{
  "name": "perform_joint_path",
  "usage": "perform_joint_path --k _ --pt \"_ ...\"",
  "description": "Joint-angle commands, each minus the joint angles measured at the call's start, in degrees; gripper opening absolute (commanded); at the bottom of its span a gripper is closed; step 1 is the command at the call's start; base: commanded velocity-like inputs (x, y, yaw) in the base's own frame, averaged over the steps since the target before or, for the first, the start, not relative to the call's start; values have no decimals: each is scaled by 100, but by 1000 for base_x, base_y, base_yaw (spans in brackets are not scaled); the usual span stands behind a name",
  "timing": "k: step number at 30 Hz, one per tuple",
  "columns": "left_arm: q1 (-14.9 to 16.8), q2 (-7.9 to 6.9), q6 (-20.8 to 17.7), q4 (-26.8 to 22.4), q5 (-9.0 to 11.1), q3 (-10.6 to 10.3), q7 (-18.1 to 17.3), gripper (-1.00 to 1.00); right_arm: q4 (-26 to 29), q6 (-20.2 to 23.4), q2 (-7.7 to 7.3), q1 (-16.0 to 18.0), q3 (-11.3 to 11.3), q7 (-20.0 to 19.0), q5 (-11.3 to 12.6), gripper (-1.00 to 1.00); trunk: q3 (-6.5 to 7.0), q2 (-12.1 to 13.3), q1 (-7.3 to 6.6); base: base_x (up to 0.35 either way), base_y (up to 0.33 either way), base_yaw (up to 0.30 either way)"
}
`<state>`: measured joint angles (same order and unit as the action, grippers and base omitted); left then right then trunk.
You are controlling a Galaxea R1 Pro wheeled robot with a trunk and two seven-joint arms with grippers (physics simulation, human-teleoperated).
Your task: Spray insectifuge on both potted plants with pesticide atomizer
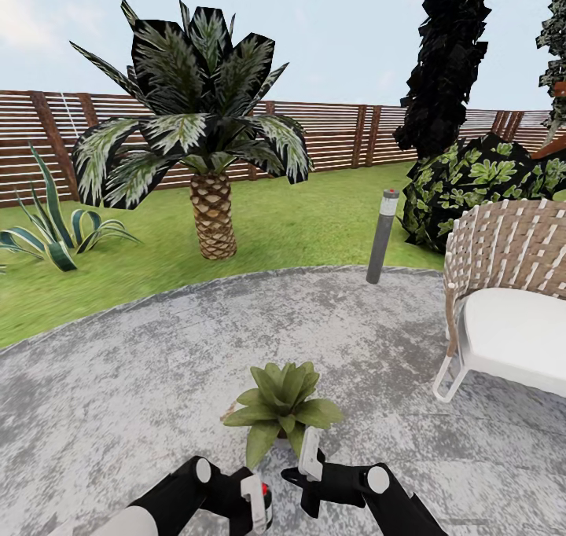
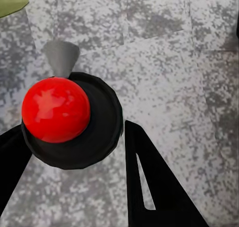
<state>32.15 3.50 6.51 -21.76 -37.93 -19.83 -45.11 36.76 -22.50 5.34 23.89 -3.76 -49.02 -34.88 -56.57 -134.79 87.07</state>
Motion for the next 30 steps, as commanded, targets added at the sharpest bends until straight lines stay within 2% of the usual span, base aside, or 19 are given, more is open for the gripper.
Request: perform_joint_path --k 1,13,30 --pt "2 5 70 -8 -68 1 28 -100 6 -26 0 2 7 -2 -45 -100 -5 -2 -1 0 0 0" --pt "2 141 82 -13 -4 23 0 -100 -2 -26 2 2 7 -3 -45 -100 -5 -2 -1 0 0 0" --pt "25 150 114 -267 25 76 -16 -100 -29 -34 -14 2 7 -2 -68 -100 -5 -2 -1 0 0 0"
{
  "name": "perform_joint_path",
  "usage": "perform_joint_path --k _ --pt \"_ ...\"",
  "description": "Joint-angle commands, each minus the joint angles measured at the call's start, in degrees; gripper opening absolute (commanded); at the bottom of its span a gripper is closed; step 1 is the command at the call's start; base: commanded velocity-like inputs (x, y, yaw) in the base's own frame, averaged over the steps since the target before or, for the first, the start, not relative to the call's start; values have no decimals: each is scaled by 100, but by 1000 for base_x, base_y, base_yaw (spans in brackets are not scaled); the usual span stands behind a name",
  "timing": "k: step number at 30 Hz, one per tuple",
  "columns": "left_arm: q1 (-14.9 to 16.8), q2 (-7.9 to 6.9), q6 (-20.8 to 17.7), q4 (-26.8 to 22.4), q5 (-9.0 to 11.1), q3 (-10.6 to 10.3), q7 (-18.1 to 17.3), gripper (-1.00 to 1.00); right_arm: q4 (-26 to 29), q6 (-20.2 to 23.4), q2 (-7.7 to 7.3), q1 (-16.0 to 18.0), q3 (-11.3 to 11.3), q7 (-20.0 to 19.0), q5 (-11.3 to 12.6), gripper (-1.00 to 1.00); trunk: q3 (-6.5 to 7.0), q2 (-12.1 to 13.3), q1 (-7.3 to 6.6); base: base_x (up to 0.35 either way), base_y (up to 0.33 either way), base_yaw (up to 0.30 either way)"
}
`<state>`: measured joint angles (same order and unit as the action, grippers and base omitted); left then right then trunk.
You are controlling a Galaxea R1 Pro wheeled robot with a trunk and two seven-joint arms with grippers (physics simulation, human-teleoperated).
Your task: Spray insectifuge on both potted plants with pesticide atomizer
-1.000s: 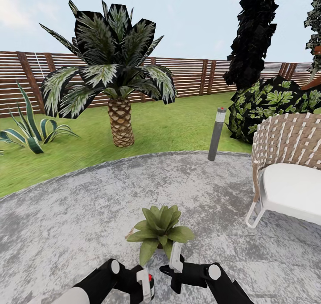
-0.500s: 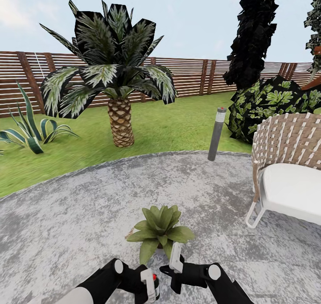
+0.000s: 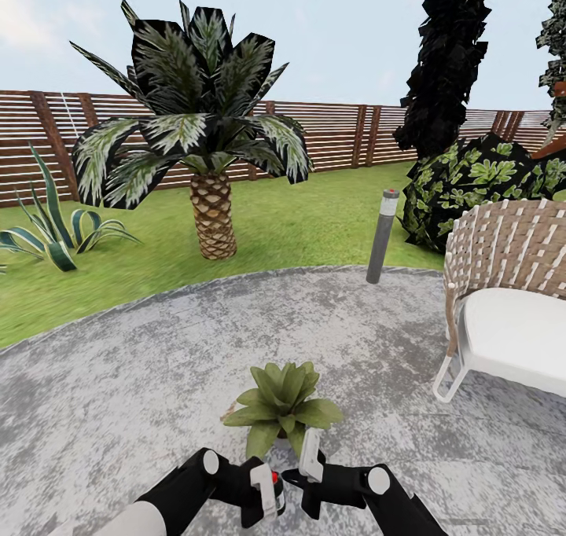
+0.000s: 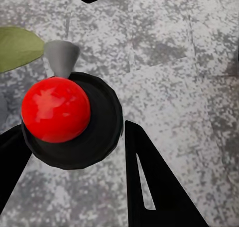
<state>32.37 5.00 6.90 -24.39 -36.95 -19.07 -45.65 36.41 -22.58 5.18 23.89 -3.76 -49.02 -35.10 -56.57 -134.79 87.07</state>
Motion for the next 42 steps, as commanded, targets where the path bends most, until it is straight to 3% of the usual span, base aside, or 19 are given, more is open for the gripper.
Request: perform_joint_path --k 1,7,13,16,18,31,33,37,42 --pt "0 1 76 -4 -75 -1 33 -100 6 -27 1 2 9 -2 -47 -100 -5 -2 -1 0 0 0" --pt "4 7 61 -37 -76 1 -290 -100 6 -27 -8 2 15 -2 -49 -100 -5 -2 -1 0 0 0" --pt "-3 1 61 -165 -61 16 -317 -100 0 -27 -8 2 10 -2 -49 -100 -5 -2 -1 0 0 0" --pt "-3 -1 80 -171 173 10 -328 -100 -2 -27 -8 2 7 -2 -49 -100 -5 -2 -1 0 0 0" --pt "-3 -5 88 -171 225 3 -330 -100 -2 -27 -8 2 11 -2 -49 -100 -5 -2 -1 0 0 0" --pt "-19 -30 66 -157 219 -14 -324 -100 -2 -27 -8 2 10 -2 -49 -100 -5 -2 -1 0 0 0" --pt "-7 -153 45 -154 196 -11 -316 -100 -2 -27 -8 2 7 -2 -49 -100 -5 -2 -1 0 0 0" --pt "-36 -649 45 -154 189 -8 -313 -100 -2 -27 -8 2 7 -2 -49 -100 -5 -2 -1 0 0 0" --pt "-71 -1089 41 -126 188 -2 -308 -100 -8 -34 -10 2 2 -2 -56 -100 -5 -2 -1 0 0 0"
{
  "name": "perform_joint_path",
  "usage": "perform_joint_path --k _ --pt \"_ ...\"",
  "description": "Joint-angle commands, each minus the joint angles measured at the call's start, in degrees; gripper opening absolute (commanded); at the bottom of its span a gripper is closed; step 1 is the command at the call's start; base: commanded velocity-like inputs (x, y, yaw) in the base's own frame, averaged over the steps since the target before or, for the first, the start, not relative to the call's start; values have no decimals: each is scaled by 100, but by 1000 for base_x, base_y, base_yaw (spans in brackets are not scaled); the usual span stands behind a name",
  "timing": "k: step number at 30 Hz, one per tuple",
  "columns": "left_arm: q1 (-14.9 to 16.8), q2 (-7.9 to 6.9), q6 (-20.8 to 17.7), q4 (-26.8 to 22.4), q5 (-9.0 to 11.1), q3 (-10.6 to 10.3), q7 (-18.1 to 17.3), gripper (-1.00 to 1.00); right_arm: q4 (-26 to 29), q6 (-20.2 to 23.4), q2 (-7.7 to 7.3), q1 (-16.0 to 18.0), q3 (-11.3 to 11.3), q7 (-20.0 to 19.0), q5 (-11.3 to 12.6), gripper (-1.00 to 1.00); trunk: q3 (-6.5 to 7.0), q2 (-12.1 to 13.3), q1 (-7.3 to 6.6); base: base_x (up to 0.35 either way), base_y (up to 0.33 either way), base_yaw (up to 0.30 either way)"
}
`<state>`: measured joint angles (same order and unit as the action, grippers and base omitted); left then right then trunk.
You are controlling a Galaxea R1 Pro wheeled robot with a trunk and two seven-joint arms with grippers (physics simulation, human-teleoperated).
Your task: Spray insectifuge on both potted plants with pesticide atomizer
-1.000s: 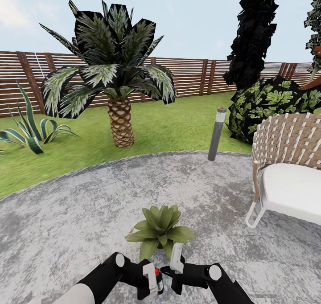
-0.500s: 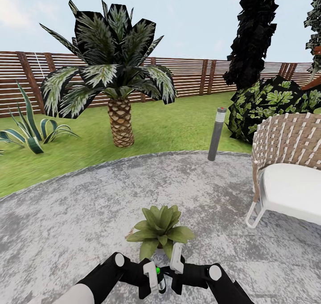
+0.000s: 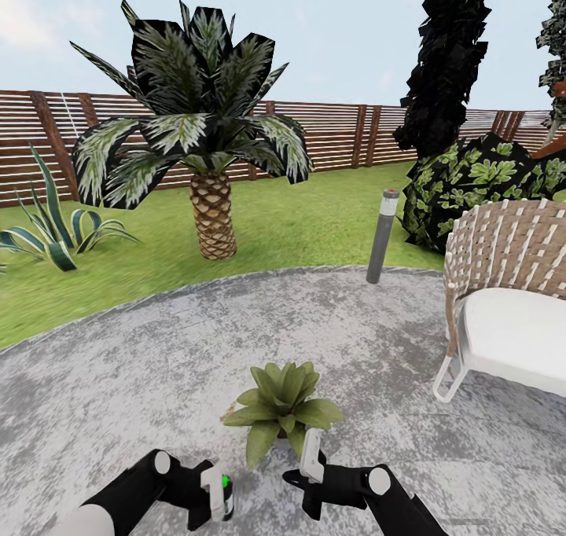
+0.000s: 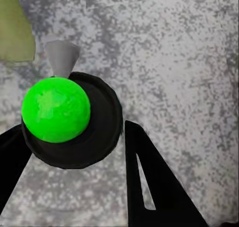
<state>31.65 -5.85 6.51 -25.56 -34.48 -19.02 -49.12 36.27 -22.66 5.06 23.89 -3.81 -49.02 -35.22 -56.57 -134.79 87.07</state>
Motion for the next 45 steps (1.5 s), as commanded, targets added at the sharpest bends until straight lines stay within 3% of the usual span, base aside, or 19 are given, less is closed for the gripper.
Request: perform_joint_path --k 1,3,5,6,10,13,14,17,20,22,26,27,28,29,31,32,34,38,45 --pt "0 -63 80 9 -62 -6 46 -100 5 -27 -6 2 10 -3 -46 -100 -5 -2 -1 0 0 0" --pt "-1 -198 91 32 -60 -6 55 -100 4 -28 -19 2 11 -1 -46 -100 -5 -2 -1 0 0 0" --pt "-8 -438 128 40 -59 -5 61 -100 3 -22 -33 2 18 5 -45 -100 -5 -2 -1 0 0 0" --pt "-9 -517 125 41 -61 -5 64 -100 3 -21 -37 2 20 11 -41 100 -5 -2 -1 0 0 0" --pt "-17 -630 59 56 -57 6 92 -100 -2 -21 -68 2 47 52 -39 100 -5 -2 -1 0 0 0" --pt "-19 -648 -170 59 -19 99 209 -100 -95 -26 -99 2 77 442 -38 100 -5 -2 -1 0 0 0" --pt "-19 -632 -282 59 -14 201 302 -100 -193 -33 -141 2 76 707 -38 100 -5 -2 -1 0 0 0" --pt "-19 -541 -584 62 7 645 571 -100 -971 -44 -378 2 71 1984 -29 100 -5 -2 -1 0 0 0" --pt "-19 -433 -1095 73 17 713 608 -100 -1697 -52 -597 -14 73 2700 1 100 -5 -2 -1 0 0 0" --pt "-19 -407 -1350 70 88 725 611 -100 -2181 -54 -654 -24 74 3268 10 100 -5 -2 -1 0 0 0" --pt "-19 -392 -1762 69 585 728 602 -100 -3002 -72 -626 -40 73 5070 52 100 -5 -2 -1 0 0 0" --pt "-19 -392 -1885 67 619 726 599 -100 -3031 -69 -619 -41 73 5220 85 100 -5 -2 -1 0 0 0" --pt "-19 -391 -2020 64 640 725 595 -100 -3055 -67 -613 -41 77 5321 189 100 -5 -2 -1 0 0 0" --pt "-19 -389 -2174 62 659 723 590 -100 -3077 -65 -611 -42 86 5408 442 100 -5 -2 -1 0 0 0" --pt "-19 -333 -2359 60 672 724 586 -100 -3091 -63 -624 -42 160 5475 1475 100 -5 -2 -1 0 0 0" --pt "-15 -296 -2403 60 671 722 587 -100 -3091 -61 -630 -42 171 5480 1860 100 -5 -2 -1 0 0 0" --pt "-8 -229 -2635 26 673 714 586 -100 -3085 -58 -635 -42 187 5487 2183 100 -5 -2 -1 0 0 0" --pt "14 -92 -3246 -113 679 707 556 -100 -3081 -55 -650 -42 196 5483 2335 100 -5 -2 -1 0 0 0" --pt "45 -35 -3450 -127 687 705 553 -100 -3057 -44 -681 -42 221 5489 2352 100 -5 -2 -1 0 0 0"
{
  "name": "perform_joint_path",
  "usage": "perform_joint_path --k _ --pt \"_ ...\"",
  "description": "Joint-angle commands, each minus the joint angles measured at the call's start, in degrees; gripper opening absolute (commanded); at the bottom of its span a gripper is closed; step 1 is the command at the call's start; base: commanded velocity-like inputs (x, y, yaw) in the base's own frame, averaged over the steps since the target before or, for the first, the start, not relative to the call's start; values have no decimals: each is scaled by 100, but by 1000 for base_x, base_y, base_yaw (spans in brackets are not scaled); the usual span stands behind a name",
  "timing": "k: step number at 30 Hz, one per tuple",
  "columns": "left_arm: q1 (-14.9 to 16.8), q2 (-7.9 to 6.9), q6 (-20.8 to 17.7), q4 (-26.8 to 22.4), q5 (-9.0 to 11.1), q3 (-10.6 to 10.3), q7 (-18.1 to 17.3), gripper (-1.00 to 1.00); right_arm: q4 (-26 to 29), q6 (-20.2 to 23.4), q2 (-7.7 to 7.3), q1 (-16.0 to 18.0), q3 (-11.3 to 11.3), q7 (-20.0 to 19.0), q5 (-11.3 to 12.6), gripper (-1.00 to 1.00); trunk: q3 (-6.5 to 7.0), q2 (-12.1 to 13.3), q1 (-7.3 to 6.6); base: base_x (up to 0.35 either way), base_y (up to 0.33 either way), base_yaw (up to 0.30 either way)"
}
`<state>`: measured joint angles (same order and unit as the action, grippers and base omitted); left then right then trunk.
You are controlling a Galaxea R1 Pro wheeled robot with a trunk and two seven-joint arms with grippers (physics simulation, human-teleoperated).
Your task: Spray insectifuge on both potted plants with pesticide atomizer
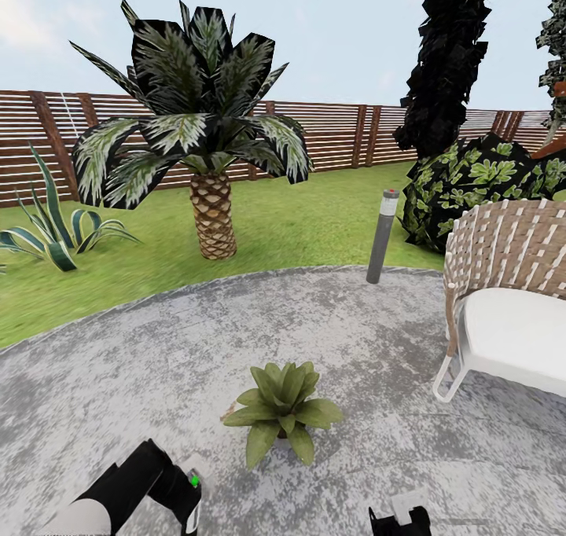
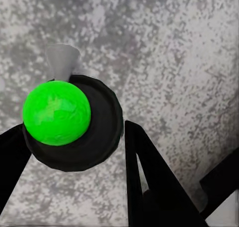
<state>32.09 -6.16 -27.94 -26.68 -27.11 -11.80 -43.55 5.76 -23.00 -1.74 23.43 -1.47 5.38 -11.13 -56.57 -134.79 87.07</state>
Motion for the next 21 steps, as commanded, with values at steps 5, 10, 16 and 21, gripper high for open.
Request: perform_joint_path --k 5,10,16,21 --pt "47 6 -525 -33 67 -29 -70 -100 -9 -11 5 4 40 51 -47 100 -5 -2 -1 0 0 -3" --pt "125 8 -610 -31 74 -32 -389 -100 -6 -19 7 4 664 51 -54 100 -5 -2 -1 0 0 -224" --pt "123 1 -632 -30 51 -49 -443 -100 -26 -20 7 4 735 44 -62 100 -5 -2 -1 0 0 -165" --pt "283 18 -1183 -358 56 -71 -512 -100 -31 -20 21 4 735 51 -64 100 -5 -2 -1 0 0 -19"
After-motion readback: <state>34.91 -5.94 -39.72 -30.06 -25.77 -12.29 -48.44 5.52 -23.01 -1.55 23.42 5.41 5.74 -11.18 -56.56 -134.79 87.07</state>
